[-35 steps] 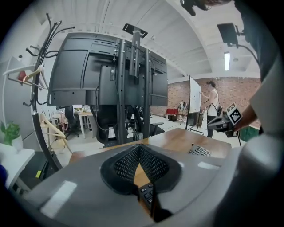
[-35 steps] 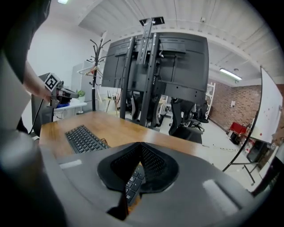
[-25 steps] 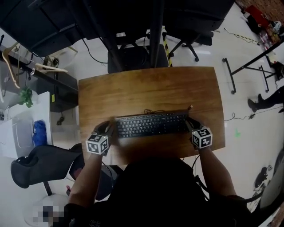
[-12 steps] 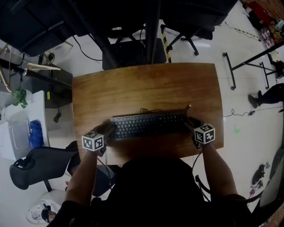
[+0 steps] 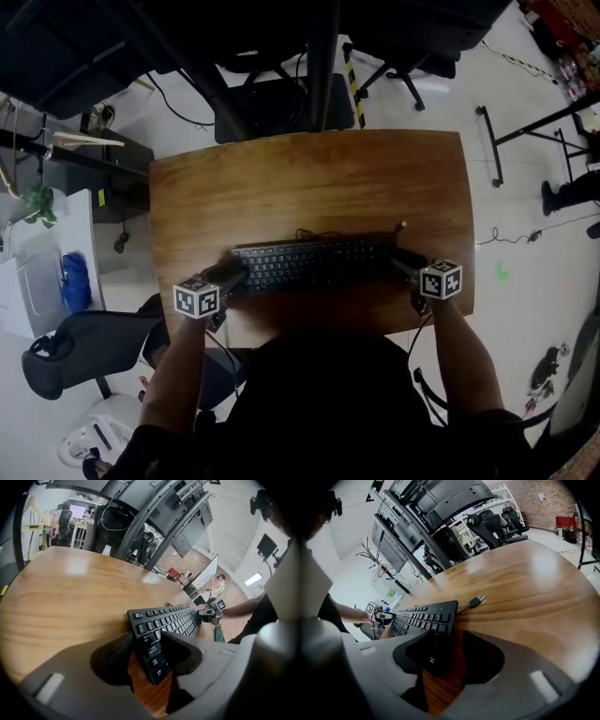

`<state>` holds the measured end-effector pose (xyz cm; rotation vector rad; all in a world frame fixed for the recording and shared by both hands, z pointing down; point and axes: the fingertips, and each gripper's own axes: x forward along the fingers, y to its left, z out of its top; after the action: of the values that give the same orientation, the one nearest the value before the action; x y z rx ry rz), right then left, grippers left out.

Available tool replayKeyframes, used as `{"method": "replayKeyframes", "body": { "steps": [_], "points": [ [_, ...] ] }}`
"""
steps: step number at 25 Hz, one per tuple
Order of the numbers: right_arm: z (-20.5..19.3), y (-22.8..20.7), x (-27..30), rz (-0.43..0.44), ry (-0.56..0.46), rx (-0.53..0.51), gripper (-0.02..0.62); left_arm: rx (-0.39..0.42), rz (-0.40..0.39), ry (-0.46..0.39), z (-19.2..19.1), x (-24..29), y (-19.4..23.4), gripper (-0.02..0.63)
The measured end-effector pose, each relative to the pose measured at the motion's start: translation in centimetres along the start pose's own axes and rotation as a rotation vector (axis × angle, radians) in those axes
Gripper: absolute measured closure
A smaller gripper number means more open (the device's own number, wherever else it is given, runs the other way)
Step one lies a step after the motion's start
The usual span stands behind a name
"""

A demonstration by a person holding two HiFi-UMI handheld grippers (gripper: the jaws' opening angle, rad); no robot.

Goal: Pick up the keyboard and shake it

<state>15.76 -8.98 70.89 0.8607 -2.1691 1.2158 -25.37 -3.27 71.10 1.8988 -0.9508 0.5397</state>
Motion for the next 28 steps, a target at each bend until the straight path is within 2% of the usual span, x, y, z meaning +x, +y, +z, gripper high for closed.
{"method": "replayKeyframes", "body": {
  "steps": [5,9,11,15,18,23,28],
  "points": [
    [0.1,0.2,0.3,0.039,0.027,-0.025,0.416,0.018,-0.006,0.05,-0.6,0.7,-0.2,0.417],
    [0.0,0.6,0.6,0.039,0.052,-0.064,0.424,0.002,-0.002,0.035,-0.7,0.7,-0.1,0.419],
    [0.1,1.2,0.9,0.048,0.054,-0.068,0.473,-0.009,0.006,0.028,-0.6,0.7,-0.1,0.422],
    [0.1,1.3,1.1,0.034,0.048,-0.059,0.451,-0.063,-0.003,0.03,-0.6,0.8,-0.2,0.435],
    [0.1,1.4,1.1,0.018,0.063,-0.084,0.448,-0.063,-0.004,0.041,-0.5,0.6,-0.2,0.442],
    [1.0,1.9,0.2,0.001,0.032,-0.137,0.453,-0.044,0.025,-0.025,0.8,-0.5,-0.7,0.479],
    [2.4,2.9,-1.0,-0.001,-0.045,-0.181,0.467,0.038,0.049,-0.107,3.4,-2.4,-1.7,0.483]
  ]
}}
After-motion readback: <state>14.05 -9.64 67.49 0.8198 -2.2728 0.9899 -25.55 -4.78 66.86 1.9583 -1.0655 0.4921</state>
